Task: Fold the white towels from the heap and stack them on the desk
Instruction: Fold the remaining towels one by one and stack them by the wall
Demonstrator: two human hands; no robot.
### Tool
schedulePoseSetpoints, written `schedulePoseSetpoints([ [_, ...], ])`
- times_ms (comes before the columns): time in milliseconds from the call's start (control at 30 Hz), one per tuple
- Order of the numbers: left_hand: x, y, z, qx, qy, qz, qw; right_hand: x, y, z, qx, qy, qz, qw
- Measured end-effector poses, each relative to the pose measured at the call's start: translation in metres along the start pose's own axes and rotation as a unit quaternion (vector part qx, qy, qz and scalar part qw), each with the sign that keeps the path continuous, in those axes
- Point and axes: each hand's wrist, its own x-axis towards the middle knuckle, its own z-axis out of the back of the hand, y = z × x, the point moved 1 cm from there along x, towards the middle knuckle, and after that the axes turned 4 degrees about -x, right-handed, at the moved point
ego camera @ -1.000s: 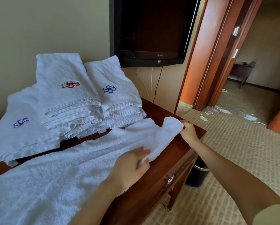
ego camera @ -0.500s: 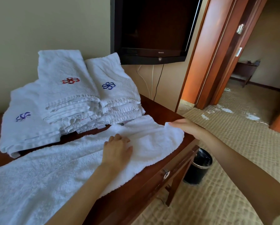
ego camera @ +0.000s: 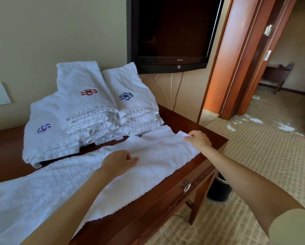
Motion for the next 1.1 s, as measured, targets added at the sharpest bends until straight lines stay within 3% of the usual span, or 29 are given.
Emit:
schedulePoseSetpoints([
  [167,-0.013,0.016,0.02,-0.069,0.108,-0.017,0.992,-0.01,-0.002,0.0,-0.058,-0.025,-0.029,0.998],
  [333,-0.039,0.047,0.054,-0.011,0.135,-0.027,0.99,-0.031,0.007,0.002,-0.133,-0.088,-0.008,0.987],
  [433,-0.064,0.061,0.068,-0.021,0.107,-0.001,0.994,-0.054,0.035,-0.005,-0.126,-0.091,0.073,0.985],
  [533,-0.092,0.087,0.077,-0.017,0.075,0.03,0.997,-0.094,0.078,-0.026,-0.041,-0.008,0.186,0.982],
  [667,-0.136,0.125,0.085,-0.024,0.055,0.083,0.995,-0.17,0.148,-0.063,0.026,0.055,0.313,0.948],
  [933,-0.231,0.184,0.103,-0.115,0.021,0.138,0.984,-0.292,0.221,-0.131,0.03,0.047,0.444,0.894],
  [1100,-0.277,0.201,0.117,-0.169,0.097,0.174,0.965,-0.315,0.219,-0.138,0.015,0.043,0.449,0.893],
])
